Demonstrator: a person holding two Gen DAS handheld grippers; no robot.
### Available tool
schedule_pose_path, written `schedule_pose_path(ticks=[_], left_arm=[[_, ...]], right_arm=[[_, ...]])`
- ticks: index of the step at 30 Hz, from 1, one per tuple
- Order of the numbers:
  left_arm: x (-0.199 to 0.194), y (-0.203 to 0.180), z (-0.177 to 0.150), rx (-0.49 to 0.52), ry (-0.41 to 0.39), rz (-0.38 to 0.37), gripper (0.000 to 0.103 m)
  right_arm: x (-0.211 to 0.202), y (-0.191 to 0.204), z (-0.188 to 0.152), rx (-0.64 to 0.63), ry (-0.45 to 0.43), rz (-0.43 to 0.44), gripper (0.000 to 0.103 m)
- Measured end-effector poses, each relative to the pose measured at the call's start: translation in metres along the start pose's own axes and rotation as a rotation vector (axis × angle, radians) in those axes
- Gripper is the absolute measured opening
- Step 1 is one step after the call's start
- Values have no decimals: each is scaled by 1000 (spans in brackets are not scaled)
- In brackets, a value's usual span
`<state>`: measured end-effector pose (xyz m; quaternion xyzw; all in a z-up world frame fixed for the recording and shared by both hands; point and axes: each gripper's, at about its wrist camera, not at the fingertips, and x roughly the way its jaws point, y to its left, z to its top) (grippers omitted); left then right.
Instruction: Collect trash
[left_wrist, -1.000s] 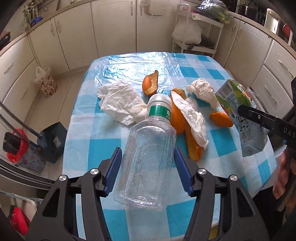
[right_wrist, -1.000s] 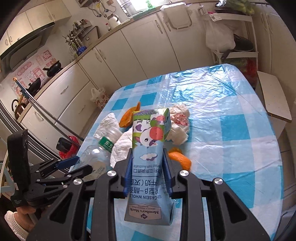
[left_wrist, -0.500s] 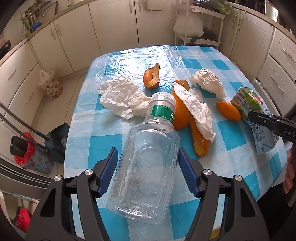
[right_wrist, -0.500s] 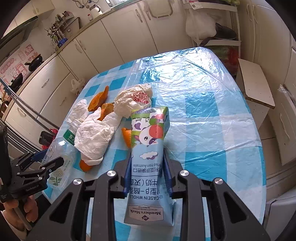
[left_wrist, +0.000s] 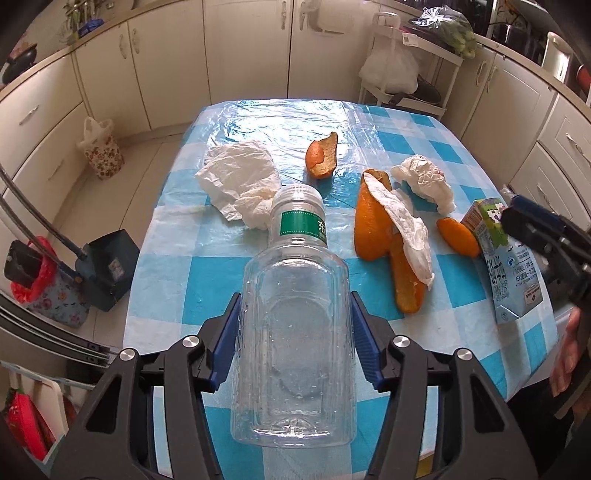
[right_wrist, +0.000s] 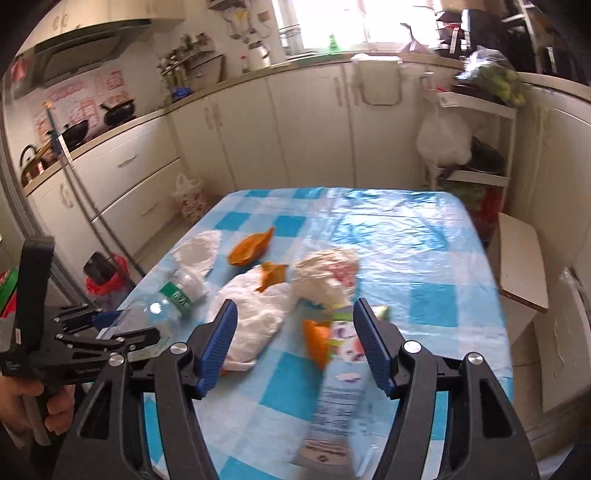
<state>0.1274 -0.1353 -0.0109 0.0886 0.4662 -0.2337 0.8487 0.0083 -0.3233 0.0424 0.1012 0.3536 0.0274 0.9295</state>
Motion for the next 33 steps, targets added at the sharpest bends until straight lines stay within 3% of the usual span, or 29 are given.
schedule_pose_path(ticks=[5,11,13,14,17,20,33], left_arm=[[-6,5,-10,-22,-3,-17,54],[-9,6,-14,-26,-9,-24,54],[-9,7,-15,-27,-13,-28,54],[-9,7,-15,-28,-14,-31,54],[-10,11,-16,-42,-18,-44,54],[-14,13,-18,-53,-27,-49,53],[-50,16,-23,-90,-81,-60,53]], right_arm=[[47,25,1,25,121,79,63],[81,25,5,117,197,-1,63],[86,16,2,171,212,3,50],[86,13,1,191,214,9,38],[77,3,1,230,185,31,19],[61,-3,1,249,135,40,8],[6,-17,16,291,-26,133,3]])
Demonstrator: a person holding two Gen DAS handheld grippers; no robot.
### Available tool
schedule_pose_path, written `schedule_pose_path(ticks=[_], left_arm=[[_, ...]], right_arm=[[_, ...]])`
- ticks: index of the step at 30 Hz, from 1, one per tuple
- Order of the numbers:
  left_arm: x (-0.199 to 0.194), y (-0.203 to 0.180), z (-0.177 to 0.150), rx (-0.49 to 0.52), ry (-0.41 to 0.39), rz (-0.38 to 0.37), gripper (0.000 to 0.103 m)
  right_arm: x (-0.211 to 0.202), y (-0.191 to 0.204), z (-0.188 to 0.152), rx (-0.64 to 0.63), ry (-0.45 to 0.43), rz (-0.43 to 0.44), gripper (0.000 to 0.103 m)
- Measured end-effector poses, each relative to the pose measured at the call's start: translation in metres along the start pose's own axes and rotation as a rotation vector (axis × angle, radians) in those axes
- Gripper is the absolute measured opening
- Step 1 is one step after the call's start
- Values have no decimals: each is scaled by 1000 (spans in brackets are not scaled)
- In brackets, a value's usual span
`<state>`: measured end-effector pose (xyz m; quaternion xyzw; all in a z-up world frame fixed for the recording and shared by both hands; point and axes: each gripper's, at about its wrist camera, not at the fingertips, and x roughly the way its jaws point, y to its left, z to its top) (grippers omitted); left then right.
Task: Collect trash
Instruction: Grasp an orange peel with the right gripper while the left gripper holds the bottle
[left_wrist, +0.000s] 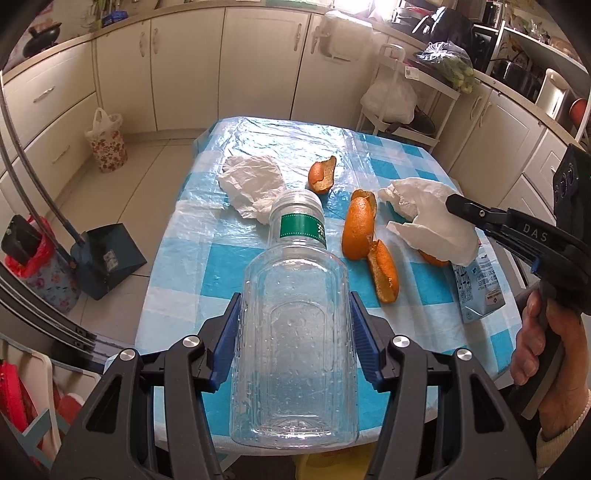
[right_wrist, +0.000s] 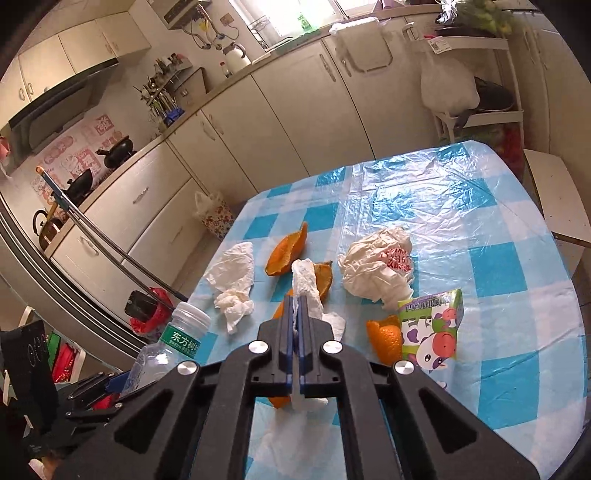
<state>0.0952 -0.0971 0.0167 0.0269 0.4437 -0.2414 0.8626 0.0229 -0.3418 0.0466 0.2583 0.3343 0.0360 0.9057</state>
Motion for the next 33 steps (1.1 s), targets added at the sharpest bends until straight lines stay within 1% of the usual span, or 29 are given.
schedule_pose_path(ticks=[6,10,13,14,15,16,17,18,20,22,26,29,33], left_arm=[[-16,-2,-4,-5,-20,0,53],[-22,-3,-5,-4,-31,0,53],[-27,-6,-7,-1,-37,-5,53],[-27,-6,-8,-1,-37,-5,53],[-26,-6,-9,-2,-34,-6,53],[-25,-5,-9,-4,-31,-7,53],[-23,-4,-10,-8,-26,-8,53],[-23,-3,-11,-13,-24,-10,53],[-21,0,-13,-19,-23,-12,53],[-19,2,-14,-21,-19,-13,53],[-17,9,-11,-31,-20,-13,53],[-19,17,-7,-38,-30,-16,53],[-20,24,-5,-42,-38,-24,53]], right_arm=[[-27,9,3,-18,-53,53,3],[-33,4,0,-9,-65,51,3],[-23,0,-5,-9,-21,32,3],[-14,0,-9,-18,22,30,3],[-2,0,-13,-21,85,35,4],[12,0,-19,-12,152,46,8],[22,-1,-24,-3,198,53,32],[26,1,-27,-12,200,50,41],[27,8,-26,-49,178,20,45],[29,11,-20,-45,152,18,45],[35,7,-6,-19,123,-29,45],[35,4,0,-83,160,-124,45],[43,-11,8,-174,284,-217,45]])
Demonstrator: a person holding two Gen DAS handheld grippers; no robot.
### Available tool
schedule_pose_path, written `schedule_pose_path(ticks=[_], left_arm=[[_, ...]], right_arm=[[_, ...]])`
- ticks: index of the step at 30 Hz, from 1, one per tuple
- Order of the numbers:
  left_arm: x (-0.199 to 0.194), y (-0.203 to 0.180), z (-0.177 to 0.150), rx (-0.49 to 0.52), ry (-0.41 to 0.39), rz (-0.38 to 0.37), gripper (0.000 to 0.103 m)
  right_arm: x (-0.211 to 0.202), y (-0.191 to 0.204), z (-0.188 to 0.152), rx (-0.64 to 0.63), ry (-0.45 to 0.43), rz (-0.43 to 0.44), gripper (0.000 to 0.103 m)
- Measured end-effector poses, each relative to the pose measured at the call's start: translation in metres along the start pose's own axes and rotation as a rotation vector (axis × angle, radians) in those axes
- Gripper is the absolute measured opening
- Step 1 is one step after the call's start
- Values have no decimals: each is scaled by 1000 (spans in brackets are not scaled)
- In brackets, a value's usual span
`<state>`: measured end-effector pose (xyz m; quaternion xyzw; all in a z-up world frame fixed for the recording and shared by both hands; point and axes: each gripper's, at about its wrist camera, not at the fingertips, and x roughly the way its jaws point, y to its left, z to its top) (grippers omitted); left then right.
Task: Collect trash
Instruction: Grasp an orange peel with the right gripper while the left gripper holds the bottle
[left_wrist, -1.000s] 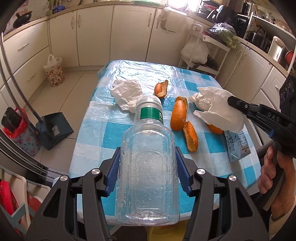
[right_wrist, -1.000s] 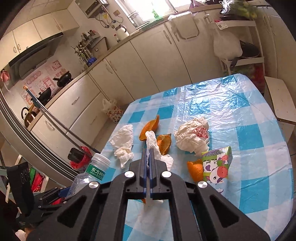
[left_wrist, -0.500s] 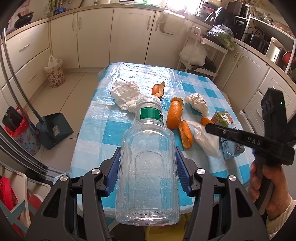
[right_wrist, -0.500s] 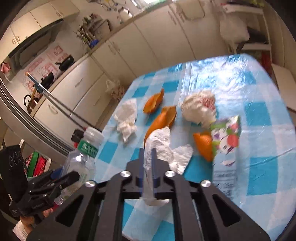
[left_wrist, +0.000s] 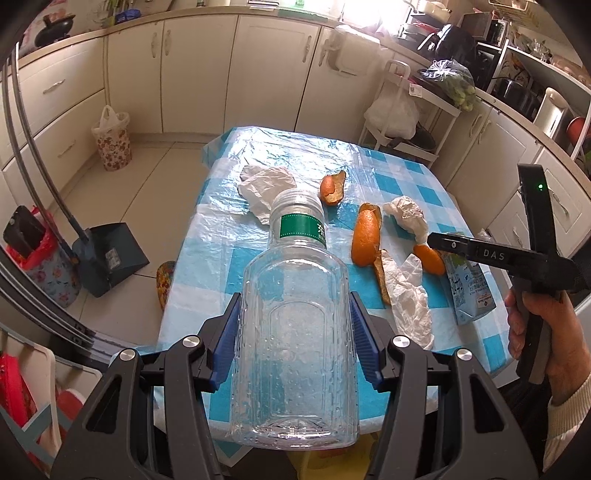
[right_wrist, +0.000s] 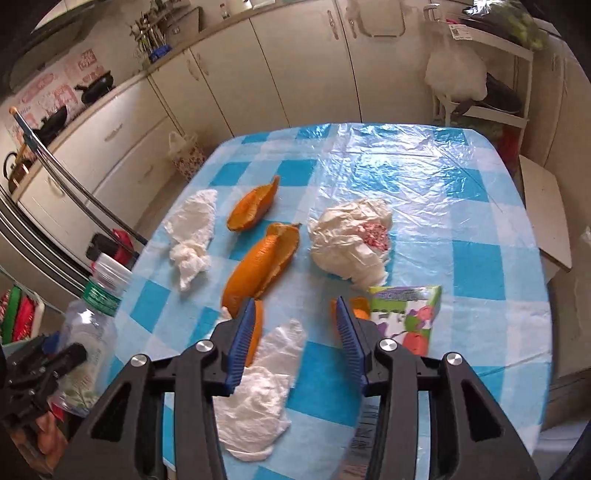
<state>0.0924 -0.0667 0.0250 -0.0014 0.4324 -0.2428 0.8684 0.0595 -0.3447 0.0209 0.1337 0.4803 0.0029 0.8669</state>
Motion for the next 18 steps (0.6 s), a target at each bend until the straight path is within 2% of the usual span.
schedule_pose_path(ticks=[3,7,10,12,15,18], left_arm=[[0,1,0,-4,-2,-9,53],[4,-1,-2,-13,2,-21,53],[6,-4,-3,-15,7,-25,53],[6,-6,-3,-12,7,-25,53],[5,-8,-4,-10,8,-21,53],[3,-9,-6,-14,6,-12,53]], right_arm=[[8,-1,1,-114,101,-51,45],[23,16,-2,-333,224,-165,44],[37,22,-4,-415,280,-217,35],[47,27,-8,-467,304,-250,26],[36,27,-7,-462,269,-240,18],[1,26,-5,-362,131,-177,16]])
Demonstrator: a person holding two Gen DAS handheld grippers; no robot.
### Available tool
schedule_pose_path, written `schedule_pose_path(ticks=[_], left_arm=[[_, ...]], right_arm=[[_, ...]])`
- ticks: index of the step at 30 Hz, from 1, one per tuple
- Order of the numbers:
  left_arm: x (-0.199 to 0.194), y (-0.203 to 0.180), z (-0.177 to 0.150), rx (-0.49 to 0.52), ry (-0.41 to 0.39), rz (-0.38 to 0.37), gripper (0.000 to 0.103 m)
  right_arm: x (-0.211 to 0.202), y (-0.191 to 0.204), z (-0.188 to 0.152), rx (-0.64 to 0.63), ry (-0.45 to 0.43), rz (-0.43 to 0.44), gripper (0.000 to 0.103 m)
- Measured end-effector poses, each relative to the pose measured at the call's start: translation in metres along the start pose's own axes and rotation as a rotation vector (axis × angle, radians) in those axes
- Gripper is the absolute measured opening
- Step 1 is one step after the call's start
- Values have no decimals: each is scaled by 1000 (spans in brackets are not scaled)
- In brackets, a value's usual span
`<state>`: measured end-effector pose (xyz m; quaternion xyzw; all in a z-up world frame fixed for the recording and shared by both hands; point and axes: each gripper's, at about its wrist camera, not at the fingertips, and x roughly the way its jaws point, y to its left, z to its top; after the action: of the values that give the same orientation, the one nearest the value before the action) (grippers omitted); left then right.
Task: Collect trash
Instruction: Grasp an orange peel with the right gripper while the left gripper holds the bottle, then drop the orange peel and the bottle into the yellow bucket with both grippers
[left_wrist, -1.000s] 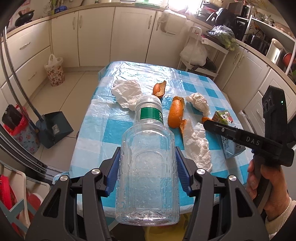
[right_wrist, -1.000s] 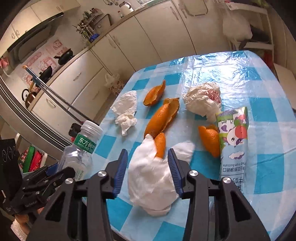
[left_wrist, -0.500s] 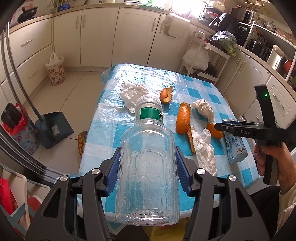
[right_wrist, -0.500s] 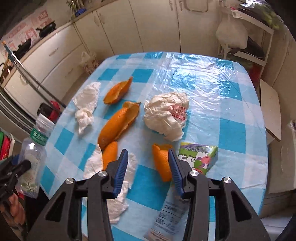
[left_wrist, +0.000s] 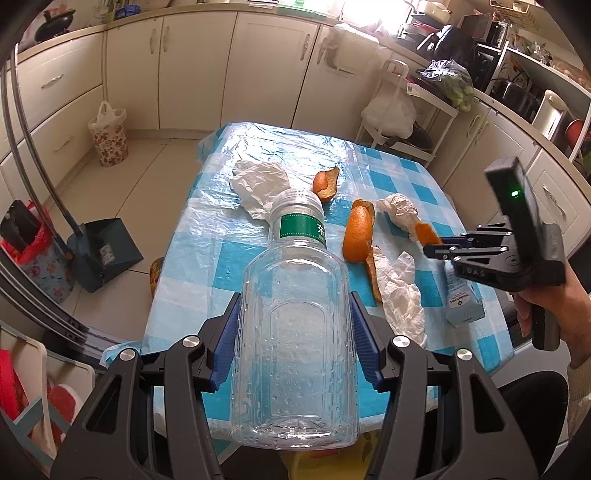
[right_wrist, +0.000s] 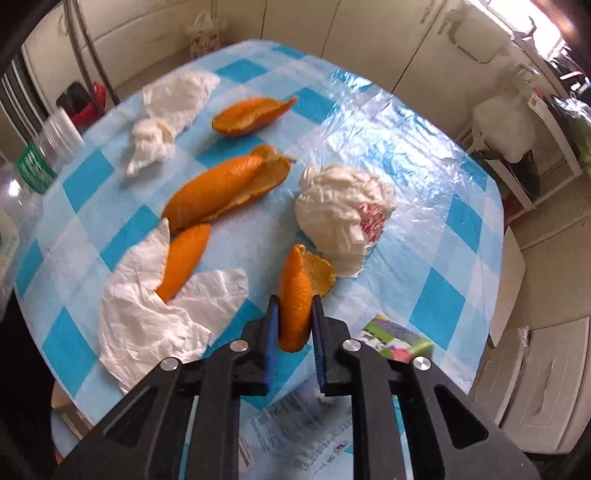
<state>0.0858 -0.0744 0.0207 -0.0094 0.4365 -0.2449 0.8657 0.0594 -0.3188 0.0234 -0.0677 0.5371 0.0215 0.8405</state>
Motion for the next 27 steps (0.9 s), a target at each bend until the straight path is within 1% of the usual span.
schedule_pose_path(ticks=[3,6,8,9,11,15,19,27], left_arm=[[-4,-2,-2,-14,-2,2,53],[-11,-5,-6,-20,-9,5,53],[-15,-8,-9,-17,-12,7,53],[-18,-10,-11,-15,-13,8,53],[-25,-12,-16,-14,-18,7,53],[-38,-17,-26,-19,-27,2,53],[-51,-21,-34,-18,-33,-4,53],[-73,-29,-47,-8,-49,-20,53]], right_arm=[[-36,-5,-16,124,-148,82,16],[-58,-10,-42,247,-275,190,16],[-62,-9,-50,302,-335,258,16],[-66,-5,-57,320,-350,275,16],[-72,0,-62,338,-370,297,16],[-85,11,-69,329,-408,329,16],[-82,21,-81,328,-402,346,16],[-86,43,-102,294,-390,342,16]])
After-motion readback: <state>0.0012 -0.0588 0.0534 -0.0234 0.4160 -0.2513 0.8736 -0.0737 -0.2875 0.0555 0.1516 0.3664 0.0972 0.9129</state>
